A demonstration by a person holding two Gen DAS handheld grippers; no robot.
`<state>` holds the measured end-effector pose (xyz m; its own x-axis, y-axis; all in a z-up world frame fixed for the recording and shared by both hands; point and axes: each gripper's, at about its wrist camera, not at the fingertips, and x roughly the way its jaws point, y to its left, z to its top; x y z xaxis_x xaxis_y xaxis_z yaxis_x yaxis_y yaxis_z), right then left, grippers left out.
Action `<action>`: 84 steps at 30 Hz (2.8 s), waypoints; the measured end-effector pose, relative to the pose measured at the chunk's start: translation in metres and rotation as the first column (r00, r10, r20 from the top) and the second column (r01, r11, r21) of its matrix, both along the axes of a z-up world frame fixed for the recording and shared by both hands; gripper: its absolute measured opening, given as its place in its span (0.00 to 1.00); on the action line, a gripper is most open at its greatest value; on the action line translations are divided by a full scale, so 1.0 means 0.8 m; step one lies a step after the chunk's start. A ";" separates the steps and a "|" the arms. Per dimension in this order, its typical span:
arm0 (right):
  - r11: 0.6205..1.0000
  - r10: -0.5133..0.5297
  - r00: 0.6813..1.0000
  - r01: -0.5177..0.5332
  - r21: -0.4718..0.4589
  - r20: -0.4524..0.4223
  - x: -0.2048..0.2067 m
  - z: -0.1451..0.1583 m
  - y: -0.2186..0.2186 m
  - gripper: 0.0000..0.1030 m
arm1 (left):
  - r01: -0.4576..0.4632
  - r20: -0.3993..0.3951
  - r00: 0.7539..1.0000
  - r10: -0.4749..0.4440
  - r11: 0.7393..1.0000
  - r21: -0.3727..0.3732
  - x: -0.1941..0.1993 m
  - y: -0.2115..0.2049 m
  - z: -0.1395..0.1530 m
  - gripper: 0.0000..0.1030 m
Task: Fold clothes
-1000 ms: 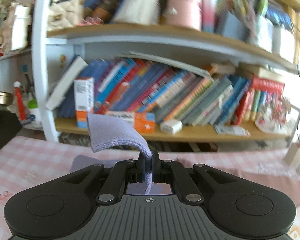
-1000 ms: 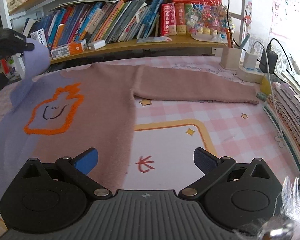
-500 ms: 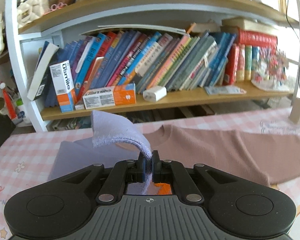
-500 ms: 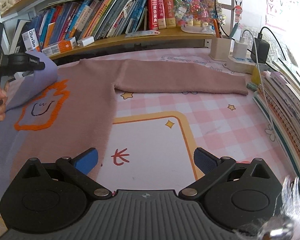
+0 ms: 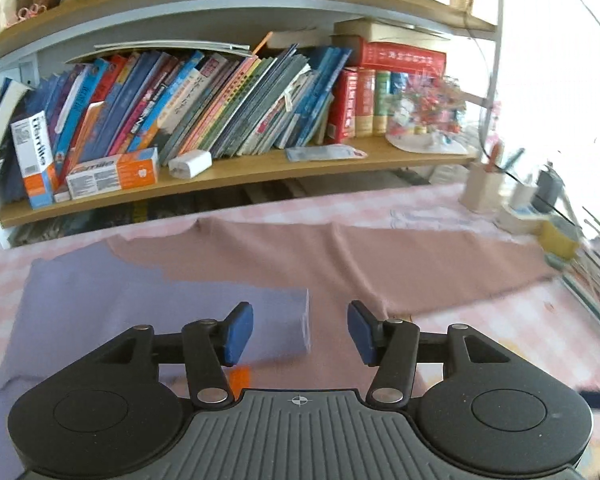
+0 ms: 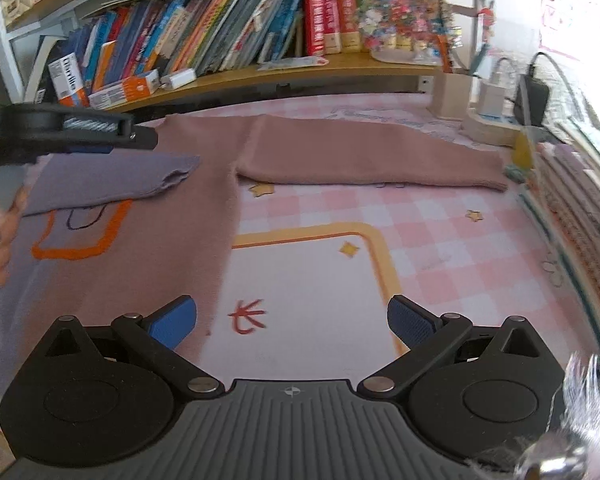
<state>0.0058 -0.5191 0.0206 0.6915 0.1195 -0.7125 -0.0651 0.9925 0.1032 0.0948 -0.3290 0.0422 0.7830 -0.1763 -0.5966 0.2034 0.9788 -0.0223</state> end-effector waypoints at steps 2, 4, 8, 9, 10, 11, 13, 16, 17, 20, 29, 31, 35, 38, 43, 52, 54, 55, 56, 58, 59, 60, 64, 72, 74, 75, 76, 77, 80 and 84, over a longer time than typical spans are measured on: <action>0.999 0.036 0.999 -0.036 0.008 -0.004 0.005 -0.002 0.012 1.00 | -0.047 -0.011 0.999 0.047 0.999 0.025 -0.024 0.022 -0.003 0.52; 0.997 0.070 0.998 -0.070 0.012 -0.004 0.007 -0.003 0.026 1.00 | -0.128 -0.030 0.991 0.130 0.991 0.045 -0.046 0.052 -0.012 0.52; 0.995 0.096 0.995 -0.096 0.019 -0.012 0.009 -0.006 0.048 1.00 | -0.307 -0.063 0.949 0.310 0.950 0.058 -0.096 0.119 -0.025 0.52; 0.995 0.096 0.995 -0.096 0.019 -0.016 0.008 -0.007 0.053 1.00 | -0.331 -0.066 0.940 0.334 0.942 0.055 -0.104 0.130 -0.027 0.52; 0.995 0.095 0.995 -0.094 0.018 -0.022 0.007 -0.008 0.058 1.00 | -0.355 -0.068 0.931 0.358 0.933 0.053 -0.112 0.142 -0.029 0.52; 0.995 0.094 0.995 -0.093 0.018 -0.028 0.005 -0.008 0.062 1.00 | -0.379 -0.071 0.922 0.382 0.924 0.051 -0.119 0.153 -0.031 0.52; 0.996 0.086 0.996 -0.086 0.009 -0.037 0.001 -0.009 0.072 1.00 | -0.425 -0.077 0.901 0.428 0.904 0.046 -0.135 0.175 -0.036 0.52; 0.997 0.069 0.996 -0.070 -0.011 -0.053 -0.008 -0.010 0.085 1.00 | -0.493 -0.086 0.865 0.495 0.869 0.040 -0.158 0.209 -0.042 0.52; 0.997 0.067 0.996 -0.068 -0.020 -0.057 -0.013 -0.010 0.089 1.00 | -0.515 -0.089 0.852 0.517 0.856 0.038 -0.166 0.220 -0.044 0.52; 0.997 0.059 0.997 -0.061 -0.043 -0.060 -0.030 -0.009 0.100 1.00 | -0.538 -0.102 0.837 0.538 0.843 0.027 -0.177 0.244 -0.051 0.52; 0.998 -0.041 0.997 0.038 -0.046 -0.069 -0.069 -0.008 0.102 0.95 | -0.507 -0.170 0.851 0.498 0.862 -0.013 -0.174 0.270 -0.076 0.51; 0.998 -0.058 0.996 0.056 -0.036 -0.074 -0.074 -0.009 0.101 0.85 | -0.515 -0.205 0.843 0.497 0.857 -0.041 -0.173 0.276 -0.083 0.51; 0.997 -0.080 0.992 0.079 -0.013 -0.099 -0.078 -0.012 0.098 0.65 | -0.513 -0.223 0.844 0.488 0.855 -0.070 -0.172 0.281 -0.090 0.46; 0.996 -0.086 0.988 0.088 0.006 -0.125 -0.074 -0.015 0.097 0.40 | -0.501 -0.225 0.852 0.472 0.860 -0.093 -0.171 0.280 -0.092 0.25; 0.998 -0.050 0.987 0.055 0.025 -0.151 -0.064 -0.018 0.106 0.11 | -0.467 -0.222 0.873 0.433 0.874 -0.133 -0.173 0.275 -0.091 0.04; 0.997 0.076 0.988 -0.073 0.023 -0.133 -0.055 -0.016 0.138 0.09 | -0.524 -0.196 0.845 0.498 0.844 -0.113 -0.173 0.305 -0.078 0.04; 0.997 0.083 0.988 -0.082 0.016 -0.130 -0.055 -0.016 0.141 0.09 | -0.521 -0.200 0.846 0.495 0.846 -0.111 -0.173 0.306 -0.079 0.04; 0.997 0.080 0.988 -0.079 0.017 -0.129 -0.055 -0.016 0.141 0.09 | -0.520 -0.202 0.846 0.493 0.847 -0.110 -0.173 0.306 -0.079 0.04; 0.997 0.076 0.989 -0.074 0.019 -0.129 -0.056 -0.016 0.140 0.09 | -0.518 -0.203 0.847 0.491 0.848 -0.110 -0.173 0.306 -0.079 0.04; 0.997 0.070 0.989 -0.068 0.020 -0.127 -0.059 -0.016 0.139 0.09 | -0.516 -0.205 0.848 0.488 0.850 -0.110 -0.173 0.307 -0.080 0.04; 0.998 0.068 0.990 -0.066 0.019 -0.126 -0.060 -0.015 0.139 0.09 | -0.515 -0.208 0.848 0.487 0.850 -0.110 -0.173 0.308 -0.080 0.04; 0.998 0.067 0.990 -0.065 0.018 -0.124 -0.062 -0.015 0.140 0.09 | -0.514 -0.211 0.848 0.486 0.850 -0.110 -0.174 0.309 -0.080 0.04; 0.998 0.054 0.991 -0.052 0.019 -0.123 -0.066 -0.014 0.140 0.09 | -0.510 -0.218 0.849 0.481 0.854 -0.104 -0.176 0.310 -0.080 0.05; 1.000 0.006 0.995 -0.003 0.024 -0.103 -0.075 -0.007 0.141 0.30 | -0.500 -0.173 0.859 0.482 0.863 -0.078 -0.181 0.316 -0.062 0.16; 1.000 -0.004 0.997 0.006 0.022 -0.081 -0.080 -0.002 0.145 0.42 | -0.494 -0.159 0.864 0.478 0.865 -0.082 -0.184 0.317 -0.055 0.18; 1.000 -0.009 0.997 0.010 0.020 -0.073 -0.082 0.000 0.147 0.43 | -0.491 -0.152 0.866 0.476 0.867 -0.084 -0.186 0.317 -0.052 0.19; 1.000 -0.014 0.998 0.015 0.016 -0.068 -0.085 0.001 0.149 0.47 | -0.485 -0.145 0.870 0.471 0.870 -0.087 -0.189 0.317 -0.048 0.20; 1.000 -0.020 0.998 0.020 0.013 -0.065 -0.087 0.002 0.150 0.48 | -0.477 -0.136 0.876 0.464 0.874 -0.089 -0.191 0.316 -0.044 0.25; 0.999 -0.037 0.998 0.037 0.006 -0.055 -0.094 0.004 0.156 0.56 | -0.446 -0.108 0.893 0.436 0.890 -0.092 -0.199 0.310 -0.036 0.34; 0.999 -0.044 0.998 0.045 0.004 -0.039 -0.107 0.008 0.166 0.56 | -0.397 -0.088 0.917 0.389 0.913 -0.099 -0.211 0.302 -0.028 0.45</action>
<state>-0.0795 -0.3864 0.0270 0.6678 0.0928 -0.7385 -0.0168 0.9938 0.1096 -0.0741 -0.0875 0.0202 0.7632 0.0689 -0.6425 -0.2027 0.9696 -0.1368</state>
